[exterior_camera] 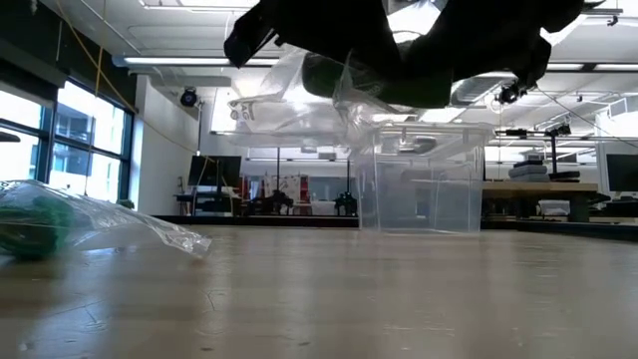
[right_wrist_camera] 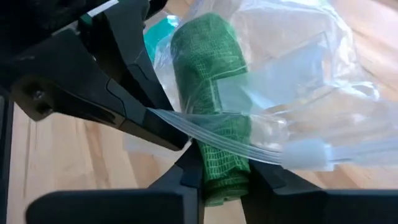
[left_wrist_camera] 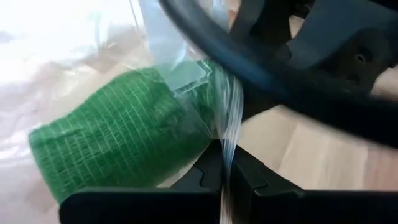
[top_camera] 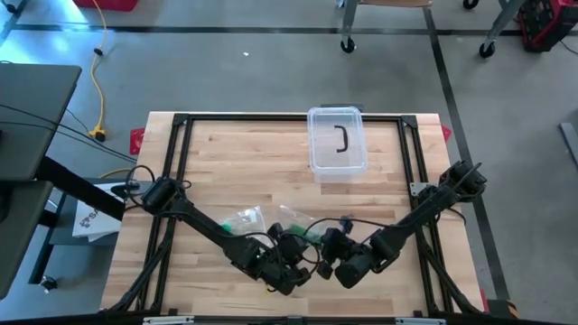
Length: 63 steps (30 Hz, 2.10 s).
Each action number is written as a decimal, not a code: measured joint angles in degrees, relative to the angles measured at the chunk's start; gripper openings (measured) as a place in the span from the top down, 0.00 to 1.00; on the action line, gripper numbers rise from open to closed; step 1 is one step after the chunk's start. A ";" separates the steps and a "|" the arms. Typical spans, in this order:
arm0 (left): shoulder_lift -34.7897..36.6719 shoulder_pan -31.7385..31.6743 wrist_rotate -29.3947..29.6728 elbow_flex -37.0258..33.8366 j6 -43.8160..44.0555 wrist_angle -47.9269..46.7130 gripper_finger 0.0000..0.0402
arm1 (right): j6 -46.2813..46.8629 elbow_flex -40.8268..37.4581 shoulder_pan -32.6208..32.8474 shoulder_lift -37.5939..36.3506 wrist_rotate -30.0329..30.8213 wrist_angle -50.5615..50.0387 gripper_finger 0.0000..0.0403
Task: Roll bandage
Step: Put the green bandage into the transparent zip bag, then close the transparent zip bag
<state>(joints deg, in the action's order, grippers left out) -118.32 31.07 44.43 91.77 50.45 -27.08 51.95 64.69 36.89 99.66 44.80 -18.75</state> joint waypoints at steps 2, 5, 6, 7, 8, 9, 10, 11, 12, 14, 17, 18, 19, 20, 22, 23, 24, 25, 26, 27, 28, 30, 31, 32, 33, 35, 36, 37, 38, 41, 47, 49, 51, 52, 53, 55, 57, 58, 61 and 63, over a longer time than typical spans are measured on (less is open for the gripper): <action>0.18 0.37 -0.40 0.00 -0.02 -0.03 1.00 | -2.33 0.09 0.01 0.00 0.07 0.37 0.85; 0.75 0.98 -0.68 -0.02 0.77 -1.52 1.00 | -5.59 0.09 0.07 0.00 0.11 1.92 0.78; 0.89 1.19 -0.70 -0.02 1.53 -2.14 1.00 | -6.50 0.09 0.18 0.02 -0.12 2.97 0.75; 1.00 1.38 -0.83 -0.02 2.22 -3.03 1.00 | -7.68 0.09 0.23 0.02 -0.54 4.06 0.72; 1.04 1.47 -1.02 -0.02 3.08 -3.76 1.00 | -8.98 0.09 0.29 0.02 -1.02 5.28 0.69; 1.04 1.66 -1.46 -0.02 3.82 -4.52 1.00 | -10.14 0.09 0.43 0.02 -1.73 6.51 0.65; 1.04 1.82 -2.04 -0.03 4.36 -5.09 1.00 | -11.14 0.09 0.60 0.02 -2.47 7.72 0.62; 1.04 1.83 -2.63 -0.07 4.76 -5.46 1.00 | -11.94 0.09 0.70 0.02 -3.16 8.59 0.58; 1.04 1.77 -3.03 -0.11 4.98 -5.68 1.00 | -12.73 0.09 0.82 0.02 -3.44 9.04 0.55; 1.04 1.57 -4.60 -0.11 5.11 -5.79 1.00 | -13.96 0.09 1.20 0.02 -3.94 9.52 0.51; 1.04 1.34 -6.23 -0.11 5.50 -6.40 1.00 | -14.79 0.11 2.20 -0.03 -4.15 9.75 0.49; 1.06 1.15 -6.90 -0.11 5.39 -6.36 1.00 | -14.93 0.11 2.64 -0.23 -4.15 9.63 0.49; 1.17 1.11 -7.64 -0.11 5.02 -6.41 1.00 | -14.93 0.11 3.20 -0.53 -4.26 9.63 0.49; 1.31 0.91 -8.53 -0.11 4.82 -6.39 1.00 | -14.93 0.11 3.89 -0.94 -4.28 9.63 0.49; 2.39 0.51 -10.61 -0.13 4.12 -6.78 1.00 | -15.59 0.12 5.30 -1.95 -4.29 9.53 0.49; 3.26 0.17 -12.16 -0.13 3.74 -6.77 1.00 | -16.18 0.13 6.06 -2.49 -4.29 9.41 0.49; 4.23 -0.17 -13.49 -0.13 3.27 -6.77 1.00 | -16.83 0.13 6.96 -2.97 -4.28 9.25 0.49; 5.28 -0.59 -14.83 -0.13 3.03 -6.73 1.00 | -17.35 0.13 7.84 -3.52 -4.30 9.17 0.49; 6.29 -0.86 -15.88 -0.13 3.00 -6.52 1.00 | -17.51 0.13 8.67 -4.05 -4.28 9.26 0.48; 7.34 -1.13 -16.92 -0.13 3.26 -6.01 1.00 | -17.58 0.13 9.41 -4.63 -4.22 9.21 0.48; 8.41 -1.26 -17.86 -0.13 3.45 -5.11 1.00 | -17.98 0.13 10.23 -5.10 -3.81 9.29 0.48; 10.08 -1.17 -18.40 -0.05 1.57 -2.80 1.00 | -19.04 0.13 11.74 -5.63 -2.30 9.55 0.48; 10.70 -1.09 -18.18 0.10 0.49 -3.23 1.00 | -19.97 0.13 12.42 -5.64 -1.33 9.82 0.48; 11.15 -1.36 -18.22 0.13 0.92 -5.30 1.00 | -21.40 0.13 12.97 -5.64 -0.51 10.00 0.48; 11.34 -1.95 -18.97 0.09 2.33 -7.90 1.00 | -23.10 0.13 13.39 -5.64 0.06 10.17 0.48; 11.10 -3.09 -20.21 -0.11 4.36 -10.77 1.00 | -26.69 0.13 13.90 -5.64 0.12 11.47 0.48; 10.88 -3.38 -20.20 -0.14 4.57 -11.05 1.00 | -28.35 0.13 14.00 -5.64 -0.07 12.29 0.48; 10.68 -3.56 -19.94 -0.15 4.57 -10.99 1.00 | -30.03 0.13 14.00 -5.64 -0.42 13.33 0.48; 10.68 -3.68 -19.73 -0.15 4.52 -10.26 1.00 | -31.82 0.13 13.98 -5.64 -0.50 14.51 0.48; 10.68 -3.29 -20.25 -0.07 4.14 -8.93 1.00 | -39.21 0.13 13.29 -5.62 -0.47 19.78 0.48; 10.68 -3.00 -19.94 -0.07 3.38 -8.12 1.00 | -42.07 0.15 10.57 -5.60 2.36 20.08 0.48; 10.68 -2.50 -21.57 -0.07 2.29 -8.04 1.00 | -42.99 0.15 10.98 -6.11 4.42 16.74 0.48; 10.68 -2.12 -24.64 -0.07 0.57 -7.59 1.00 | -42.86 0.15 11.43 -7.32 4.80 12.78 0.48; 10.68 -1.93 -26.25 -0.07 -0.28 -7.57 1.00 | -42.17 0.15 11.68 -8.05 4.90 10.86 0.48; 10.68 -1.77 -27.48 -0.07 -1.12 -7.57 1.00 | -41.24 0.15 11.88 -8.78 5.08 9.01 0.48; 10.68 -1.38 -28.11 -0.07 -1.88 -7.56 1.00 | -39.32 0.15 12.01 -9.81 5.22 5.43 0.48; 10.68 -1.02 -28.11 -0.07 -2.31 -7.37 1.00 | -37.51 0.15 11.70 -10.10 4.47 2.43 0.48; 10.68 -0.90 -28.14 -0.07 -2.68 -7.28 1.00 | -37.23 0.15 11.44 -10.10 3.46 1.59 0.48; 10.68 -0.63 -28.14 -0.07 -3.15 -7.26 1.00 | -36.96 0.15 10.11 -9.68 -1.55 0.86 0.48; 10.68 -0.35 -28.27 -0.07 -3.37 -7.26 1.00 | -36.95 0.15 9.34 -9.03 -2.91 0.26 0.48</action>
<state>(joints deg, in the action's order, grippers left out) -107.63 30.72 16.16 91.70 47.09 -34.35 15.00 64.84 46.23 90.63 41.89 -18.50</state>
